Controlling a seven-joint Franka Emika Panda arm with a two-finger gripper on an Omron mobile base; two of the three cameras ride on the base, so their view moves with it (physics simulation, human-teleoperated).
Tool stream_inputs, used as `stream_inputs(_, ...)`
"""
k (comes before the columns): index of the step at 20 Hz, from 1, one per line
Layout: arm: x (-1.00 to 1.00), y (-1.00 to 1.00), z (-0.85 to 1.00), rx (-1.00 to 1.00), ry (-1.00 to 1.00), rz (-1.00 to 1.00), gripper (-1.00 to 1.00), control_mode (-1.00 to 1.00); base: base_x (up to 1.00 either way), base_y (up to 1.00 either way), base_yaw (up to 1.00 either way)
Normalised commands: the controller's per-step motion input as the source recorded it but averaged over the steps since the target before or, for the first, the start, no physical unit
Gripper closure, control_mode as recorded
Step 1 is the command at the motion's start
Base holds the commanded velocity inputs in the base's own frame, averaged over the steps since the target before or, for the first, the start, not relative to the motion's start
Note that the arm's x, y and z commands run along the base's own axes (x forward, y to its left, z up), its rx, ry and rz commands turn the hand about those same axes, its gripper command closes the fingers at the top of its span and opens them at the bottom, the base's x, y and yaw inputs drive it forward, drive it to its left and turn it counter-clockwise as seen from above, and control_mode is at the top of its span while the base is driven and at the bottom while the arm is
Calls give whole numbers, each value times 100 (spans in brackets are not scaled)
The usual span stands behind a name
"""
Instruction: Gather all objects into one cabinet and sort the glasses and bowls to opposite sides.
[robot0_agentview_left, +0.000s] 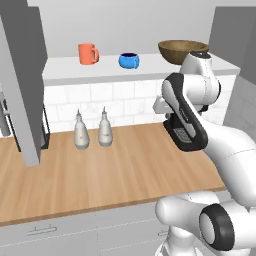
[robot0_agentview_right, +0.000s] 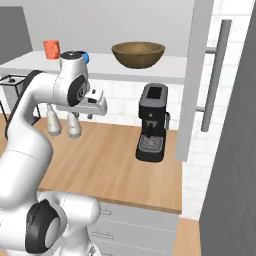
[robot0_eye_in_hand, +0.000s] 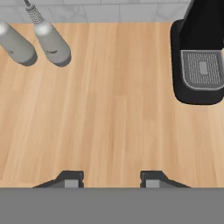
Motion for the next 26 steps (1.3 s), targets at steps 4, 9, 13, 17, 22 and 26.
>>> stream_inputs(4,0,0,0,0,0,0,-100,100,-4,0,0)
stream_inputs(9,0,0,0,0,0,0,-100,100,-28,0,0)
stream_inputs(13,0,0,0,0,0,0,-100,100,-46,1,0)
stream_inputs(17,0,0,0,0,0,0,-100,100,-48,1,0)
stream_inputs(22,0,0,0,0,0,0,-100,100,-44,3,0)
stream_inputs(26,0,0,0,0,0,0,-100,100,-42,8,6)
